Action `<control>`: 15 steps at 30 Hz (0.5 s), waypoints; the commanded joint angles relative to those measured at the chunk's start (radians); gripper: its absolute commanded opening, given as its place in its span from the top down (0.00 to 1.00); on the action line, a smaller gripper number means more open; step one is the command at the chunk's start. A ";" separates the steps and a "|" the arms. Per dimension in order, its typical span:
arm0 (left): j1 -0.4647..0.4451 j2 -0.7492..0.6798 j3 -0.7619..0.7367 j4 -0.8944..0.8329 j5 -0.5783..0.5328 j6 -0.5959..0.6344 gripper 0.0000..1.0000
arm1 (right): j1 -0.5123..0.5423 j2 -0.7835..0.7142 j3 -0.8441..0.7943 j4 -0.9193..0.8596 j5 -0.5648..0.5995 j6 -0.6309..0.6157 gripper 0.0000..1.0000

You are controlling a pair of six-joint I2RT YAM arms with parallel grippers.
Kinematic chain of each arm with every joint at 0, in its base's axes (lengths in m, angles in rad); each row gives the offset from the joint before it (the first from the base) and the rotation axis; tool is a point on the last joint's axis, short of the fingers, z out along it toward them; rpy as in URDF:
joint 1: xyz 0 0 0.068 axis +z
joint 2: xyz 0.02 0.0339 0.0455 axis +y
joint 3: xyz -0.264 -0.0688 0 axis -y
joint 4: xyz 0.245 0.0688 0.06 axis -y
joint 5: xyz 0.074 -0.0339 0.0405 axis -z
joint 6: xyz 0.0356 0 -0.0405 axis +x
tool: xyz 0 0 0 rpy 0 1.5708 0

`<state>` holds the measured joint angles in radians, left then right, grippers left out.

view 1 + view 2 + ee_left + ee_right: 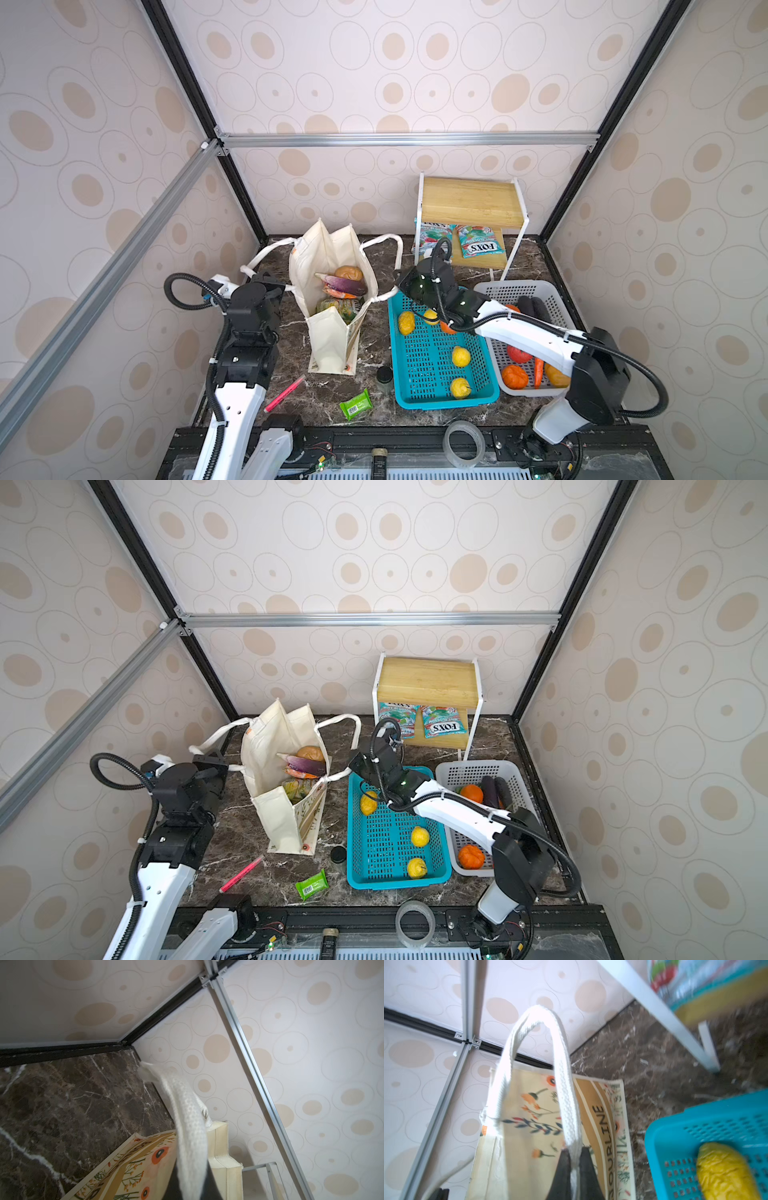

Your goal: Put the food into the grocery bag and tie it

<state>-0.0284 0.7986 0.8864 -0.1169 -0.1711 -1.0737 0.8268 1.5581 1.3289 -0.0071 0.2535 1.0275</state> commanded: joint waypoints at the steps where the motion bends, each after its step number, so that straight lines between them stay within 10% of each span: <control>1: -0.001 0.037 0.081 0.158 0.186 0.223 0.96 | 0.012 0.002 0.106 -0.139 0.108 -0.330 1.00; 8: -0.063 0.168 0.166 0.169 0.476 0.353 0.86 | 0.012 0.087 0.206 -0.137 -0.108 -0.557 1.00; 15: -0.241 0.331 0.383 -0.105 0.439 0.511 0.80 | 0.014 0.157 0.224 -0.074 -0.263 -0.553 1.00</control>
<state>-0.2207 1.0943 1.1652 -0.1322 0.2367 -0.6773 0.8314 1.6966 1.5223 -0.1078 0.0937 0.5129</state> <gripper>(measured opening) 0.191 0.065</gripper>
